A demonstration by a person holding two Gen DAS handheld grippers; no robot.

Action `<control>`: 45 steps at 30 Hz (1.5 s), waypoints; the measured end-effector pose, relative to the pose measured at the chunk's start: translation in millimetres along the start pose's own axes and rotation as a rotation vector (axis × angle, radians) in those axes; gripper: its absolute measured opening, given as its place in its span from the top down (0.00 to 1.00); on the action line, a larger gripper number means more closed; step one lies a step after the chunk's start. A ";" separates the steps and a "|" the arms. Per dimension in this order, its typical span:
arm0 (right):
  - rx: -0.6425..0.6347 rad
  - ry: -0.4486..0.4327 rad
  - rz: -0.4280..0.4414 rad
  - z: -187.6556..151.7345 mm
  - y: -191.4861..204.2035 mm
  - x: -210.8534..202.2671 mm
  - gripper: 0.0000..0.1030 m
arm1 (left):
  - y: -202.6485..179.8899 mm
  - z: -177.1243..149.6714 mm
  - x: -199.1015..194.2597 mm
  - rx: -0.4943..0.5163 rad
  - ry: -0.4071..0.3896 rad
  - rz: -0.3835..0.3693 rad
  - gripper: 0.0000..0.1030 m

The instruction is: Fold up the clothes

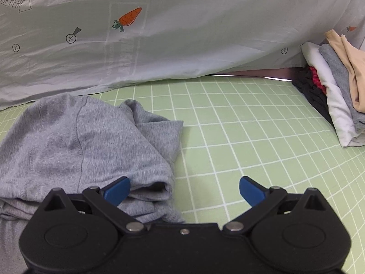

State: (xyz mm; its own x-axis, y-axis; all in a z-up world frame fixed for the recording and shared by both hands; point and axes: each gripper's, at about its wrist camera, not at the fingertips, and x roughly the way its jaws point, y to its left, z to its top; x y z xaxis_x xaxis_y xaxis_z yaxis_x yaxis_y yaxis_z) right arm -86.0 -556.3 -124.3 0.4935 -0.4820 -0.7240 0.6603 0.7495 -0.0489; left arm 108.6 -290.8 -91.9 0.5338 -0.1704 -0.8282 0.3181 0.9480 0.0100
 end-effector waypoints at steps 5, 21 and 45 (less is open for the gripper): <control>0.032 -0.078 0.036 7.6 -8.4 -30.7 0.00 | 12.6 6.4 -41.1 -0.021 -0.094 -0.071 0.00; -0.011 0.117 0.109 -124.6 -52.3 -126.6 0.00 | 63.8 -162.1 -124.4 -0.094 0.127 -0.151 0.09; -0.132 0.204 0.284 -186.5 -54.1 -155.3 0.90 | 38.5 -227.0 -117.4 -0.059 0.223 -0.272 0.86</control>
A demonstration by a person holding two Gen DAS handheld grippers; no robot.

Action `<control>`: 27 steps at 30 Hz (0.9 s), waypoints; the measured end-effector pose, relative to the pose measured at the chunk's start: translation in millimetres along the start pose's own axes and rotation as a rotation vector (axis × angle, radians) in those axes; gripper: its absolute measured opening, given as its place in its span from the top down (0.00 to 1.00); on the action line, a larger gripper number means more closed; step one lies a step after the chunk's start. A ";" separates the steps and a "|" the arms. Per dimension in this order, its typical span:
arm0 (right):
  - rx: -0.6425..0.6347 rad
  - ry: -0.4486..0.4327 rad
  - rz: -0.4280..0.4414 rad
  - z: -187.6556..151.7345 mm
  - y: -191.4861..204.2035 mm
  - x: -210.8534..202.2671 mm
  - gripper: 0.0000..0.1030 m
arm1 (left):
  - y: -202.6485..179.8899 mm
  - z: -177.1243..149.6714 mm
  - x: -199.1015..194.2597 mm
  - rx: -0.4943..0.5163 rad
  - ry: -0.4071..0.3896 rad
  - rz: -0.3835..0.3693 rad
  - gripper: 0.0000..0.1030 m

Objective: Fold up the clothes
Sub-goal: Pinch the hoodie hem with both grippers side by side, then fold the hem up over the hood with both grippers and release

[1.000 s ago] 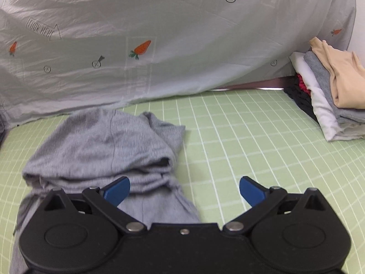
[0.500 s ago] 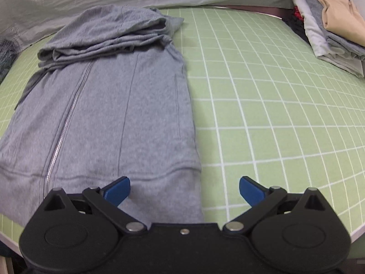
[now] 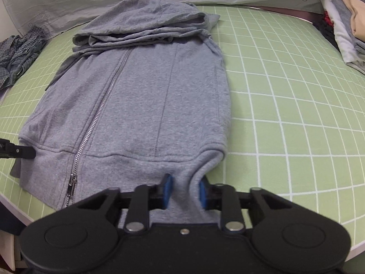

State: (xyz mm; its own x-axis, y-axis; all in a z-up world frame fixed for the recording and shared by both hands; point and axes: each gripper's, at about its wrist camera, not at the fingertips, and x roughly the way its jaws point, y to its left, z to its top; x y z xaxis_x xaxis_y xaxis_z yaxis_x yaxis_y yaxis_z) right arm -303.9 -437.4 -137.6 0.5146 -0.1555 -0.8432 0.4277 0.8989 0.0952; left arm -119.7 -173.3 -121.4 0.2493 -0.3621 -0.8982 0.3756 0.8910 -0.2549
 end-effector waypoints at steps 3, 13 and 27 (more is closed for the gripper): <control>-0.001 -0.077 0.028 28.7 -0.1 -10.0 0.91 | -7.8 18.4 -20.9 0.015 -0.065 -0.049 0.87; -0.003 -0.332 0.111 125.2 -0.5 -41.5 0.91 | -40.5 127.5 -63.6 0.095 -0.347 -0.111 0.87; 0.132 -0.407 0.053 222.5 -19.1 24.9 0.91 | -18.2 245.5 6.2 0.030 -0.315 -0.167 0.87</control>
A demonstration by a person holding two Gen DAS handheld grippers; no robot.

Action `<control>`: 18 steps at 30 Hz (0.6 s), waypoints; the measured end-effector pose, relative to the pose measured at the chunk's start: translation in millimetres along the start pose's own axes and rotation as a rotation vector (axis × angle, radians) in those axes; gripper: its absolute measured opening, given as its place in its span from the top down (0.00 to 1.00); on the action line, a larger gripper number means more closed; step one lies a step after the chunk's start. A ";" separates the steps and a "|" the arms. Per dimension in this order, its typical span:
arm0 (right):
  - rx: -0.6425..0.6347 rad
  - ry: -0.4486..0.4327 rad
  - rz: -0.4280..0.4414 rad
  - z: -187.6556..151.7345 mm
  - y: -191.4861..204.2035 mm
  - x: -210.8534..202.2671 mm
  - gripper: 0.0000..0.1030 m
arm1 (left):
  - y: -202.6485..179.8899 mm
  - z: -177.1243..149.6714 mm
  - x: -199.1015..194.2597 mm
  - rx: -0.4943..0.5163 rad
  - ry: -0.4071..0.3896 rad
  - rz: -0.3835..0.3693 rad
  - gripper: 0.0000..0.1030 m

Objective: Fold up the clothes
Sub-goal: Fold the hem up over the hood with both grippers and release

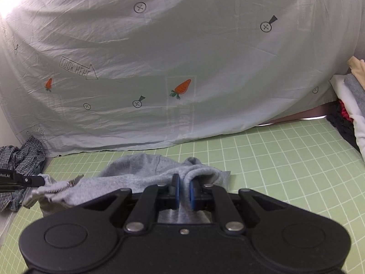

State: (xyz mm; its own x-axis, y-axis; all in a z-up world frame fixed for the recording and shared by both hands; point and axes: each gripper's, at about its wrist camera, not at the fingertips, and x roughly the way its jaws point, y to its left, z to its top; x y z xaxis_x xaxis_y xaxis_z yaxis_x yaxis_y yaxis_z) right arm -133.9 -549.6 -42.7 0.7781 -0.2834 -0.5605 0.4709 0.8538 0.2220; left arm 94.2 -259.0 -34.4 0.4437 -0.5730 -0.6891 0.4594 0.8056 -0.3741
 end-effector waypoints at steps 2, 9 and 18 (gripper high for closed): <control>0.022 0.048 -0.010 1.1 -3.6 21.0 0.91 | 5.8 7.4 20.7 -0.014 0.033 0.002 0.87; -0.018 0.131 -0.051 13.2 -3.2 87.0 0.90 | 17.5 22.2 75.2 -0.043 0.083 0.037 0.84; 0.035 0.193 -0.052 11.1 -1.4 109.4 0.56 | 16.9 16.5 59.8 -0.097 0.077 0.045 0.66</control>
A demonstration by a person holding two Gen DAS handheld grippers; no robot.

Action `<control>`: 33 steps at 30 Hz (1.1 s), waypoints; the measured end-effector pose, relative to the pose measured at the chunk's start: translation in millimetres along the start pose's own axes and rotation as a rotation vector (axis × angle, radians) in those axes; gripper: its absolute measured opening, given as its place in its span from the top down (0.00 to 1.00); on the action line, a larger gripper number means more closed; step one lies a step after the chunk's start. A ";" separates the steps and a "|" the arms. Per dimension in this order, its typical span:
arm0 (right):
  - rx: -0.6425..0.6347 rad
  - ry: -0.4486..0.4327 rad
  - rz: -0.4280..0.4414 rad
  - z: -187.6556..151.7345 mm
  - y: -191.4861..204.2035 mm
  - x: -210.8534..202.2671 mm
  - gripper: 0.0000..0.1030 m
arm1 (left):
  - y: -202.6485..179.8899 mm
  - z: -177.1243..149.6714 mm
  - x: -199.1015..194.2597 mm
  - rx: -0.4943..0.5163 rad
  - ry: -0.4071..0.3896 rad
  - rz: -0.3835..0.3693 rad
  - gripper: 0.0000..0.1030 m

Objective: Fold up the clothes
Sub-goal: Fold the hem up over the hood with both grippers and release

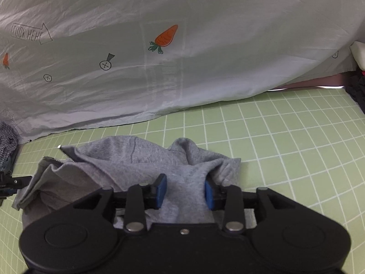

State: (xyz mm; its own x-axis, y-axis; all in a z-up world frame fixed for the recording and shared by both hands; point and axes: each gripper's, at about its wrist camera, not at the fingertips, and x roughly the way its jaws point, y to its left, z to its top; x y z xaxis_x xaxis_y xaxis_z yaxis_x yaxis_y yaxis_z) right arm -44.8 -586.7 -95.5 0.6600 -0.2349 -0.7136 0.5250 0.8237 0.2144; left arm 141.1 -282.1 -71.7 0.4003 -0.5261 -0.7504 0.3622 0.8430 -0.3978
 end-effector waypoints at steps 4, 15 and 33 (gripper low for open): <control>0.038 0.002 0.022 -6.1 -3.9 -9.8 0.50 | 2.5 -7.8 -16.7 -0.042 -0.007 -0.014 0.64; 0.008 -0.040 0.043 15.1 -1.3 -2.8 0.78 | 5.8 17.7 11.3 -0.079 -0.033 -0.007 0.79; 0.137 0.082 -0.073 -22.7 -30.7 16.5 0.13 | 41.4 -27.8 8.2 -0.091 0.090 0.144 0.07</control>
State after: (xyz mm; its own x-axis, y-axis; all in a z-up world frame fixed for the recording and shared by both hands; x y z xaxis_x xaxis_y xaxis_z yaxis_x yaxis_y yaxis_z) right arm -62.2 -604.2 -129.0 0.5744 -0.2435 -0.7815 0.6415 0.7269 0.2451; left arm 136.0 -248.4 -109.0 0.3636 -0.3909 -0.8456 0.2271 0.9175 -0.3265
